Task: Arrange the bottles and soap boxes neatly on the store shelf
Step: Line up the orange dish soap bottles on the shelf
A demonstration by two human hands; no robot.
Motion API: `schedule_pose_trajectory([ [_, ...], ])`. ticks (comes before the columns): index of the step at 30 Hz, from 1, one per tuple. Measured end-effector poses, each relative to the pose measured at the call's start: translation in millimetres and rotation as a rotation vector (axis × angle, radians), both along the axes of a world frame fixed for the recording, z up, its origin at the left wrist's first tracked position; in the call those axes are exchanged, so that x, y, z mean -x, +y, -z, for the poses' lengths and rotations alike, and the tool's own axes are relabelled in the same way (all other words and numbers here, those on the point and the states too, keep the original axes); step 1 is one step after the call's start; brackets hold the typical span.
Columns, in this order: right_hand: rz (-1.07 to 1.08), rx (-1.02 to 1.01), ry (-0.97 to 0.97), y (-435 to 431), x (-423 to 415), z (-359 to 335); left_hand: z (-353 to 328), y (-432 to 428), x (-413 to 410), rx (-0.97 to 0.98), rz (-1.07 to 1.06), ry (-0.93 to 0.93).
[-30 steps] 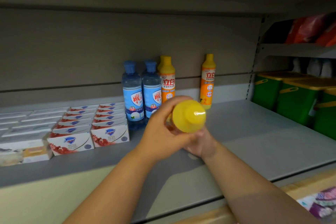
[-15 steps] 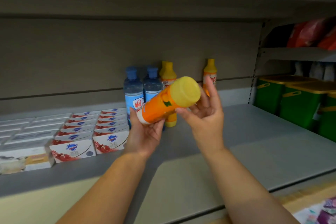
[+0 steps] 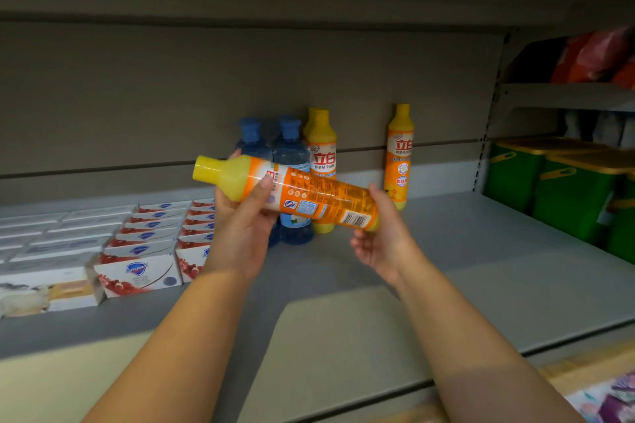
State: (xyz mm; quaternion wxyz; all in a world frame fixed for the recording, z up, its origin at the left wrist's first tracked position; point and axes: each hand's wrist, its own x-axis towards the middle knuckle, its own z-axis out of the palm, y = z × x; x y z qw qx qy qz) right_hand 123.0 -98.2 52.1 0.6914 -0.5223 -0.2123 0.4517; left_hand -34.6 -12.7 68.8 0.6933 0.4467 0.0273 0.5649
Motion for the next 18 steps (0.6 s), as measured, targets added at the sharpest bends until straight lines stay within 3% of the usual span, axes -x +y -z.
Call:
schedule_pose_trajectory([
  [3,-0.372,0.306,0.123,-5.6,-8.4,-0.3,-12.5,-0.3,11.1,-0.099,0.001,-0.013],
  [5,-0.457,0.269,0.137,-8.2,-4.3,0.8,-17.8,-1.4,17.6,-0.126,0.03,-0.02],
  [7,-0.373,0.075,0.108,-3.5,1.6,2.5,-18.9,-2.9,19.3,-0.038,-0.008,-0.056],
  [11,-0.051,-0.239,-0.55,0.9,8.4,7.3,-19.2,-2.7,16.2,0.232,-0.04,-0.105],
  [14,-0.052,-0.332,-0.866,0.3,4.9,17.7,-18.8,1.5,17.1,0.296,-0.039,-0.076],
  [16,-0.081,-0.255,-0.861,-0.4,5.1,18.1,-18.0,5.2,18.9,0.193,0.005,-0.031],
  [18,-0.164,-0.196,-0.615,-0.9,2.1,16.4,-18.4,7.4,21.6,0.018,0.029,0.065],
])
